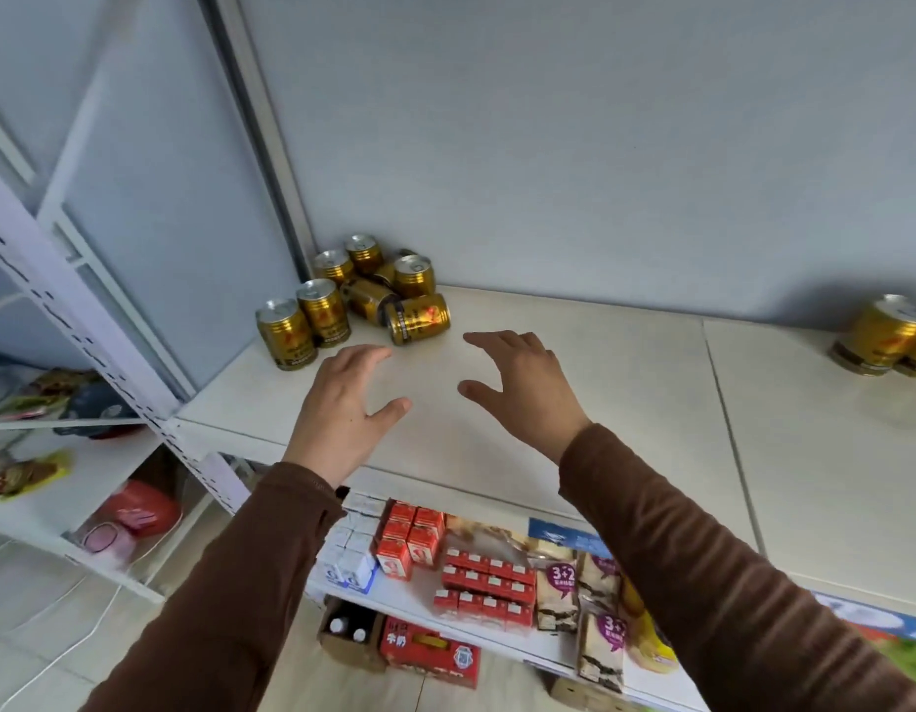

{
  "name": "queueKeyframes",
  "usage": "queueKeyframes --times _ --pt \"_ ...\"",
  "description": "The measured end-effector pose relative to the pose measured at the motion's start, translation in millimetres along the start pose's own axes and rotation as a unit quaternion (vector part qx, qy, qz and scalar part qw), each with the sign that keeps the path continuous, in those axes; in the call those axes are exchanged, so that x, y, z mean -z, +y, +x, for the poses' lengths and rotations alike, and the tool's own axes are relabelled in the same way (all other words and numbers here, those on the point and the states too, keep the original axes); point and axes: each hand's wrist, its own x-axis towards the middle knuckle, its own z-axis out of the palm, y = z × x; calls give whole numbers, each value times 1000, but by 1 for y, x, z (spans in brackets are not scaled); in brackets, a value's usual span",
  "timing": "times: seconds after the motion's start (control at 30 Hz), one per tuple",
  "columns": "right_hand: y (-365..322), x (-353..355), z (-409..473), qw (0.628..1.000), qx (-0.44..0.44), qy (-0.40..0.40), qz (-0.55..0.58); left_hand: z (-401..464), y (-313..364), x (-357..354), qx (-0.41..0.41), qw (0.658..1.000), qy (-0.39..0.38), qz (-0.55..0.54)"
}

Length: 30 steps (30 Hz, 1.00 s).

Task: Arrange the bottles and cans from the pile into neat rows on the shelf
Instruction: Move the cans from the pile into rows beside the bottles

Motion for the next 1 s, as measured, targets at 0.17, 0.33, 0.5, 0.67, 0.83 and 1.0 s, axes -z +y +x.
queueKeyframes --times 0.17,0.33,0.5,0.67,0.83,1.0 --pt "-25 -35 53 998 37 -13 40 19 -50 12 36 998 44 16" --pt "-58 -63 110 994 54 -47 88 32 -106 18 102 990 98 -21" --pt "-87 -90 167 989 39 -95 104 53 -163 9 192 968 101 -127" --pt "-110 -115 216 988 -1 -148 30 85 -198 -9 220 955 42 -192" --pt "-123 -128 248 977 -55 -206 2 102 -211 -18 190 957 24 -217" --pt "-127 -139 247 977 -90 -189 36 103 -219 -16 168 957 18 -236"
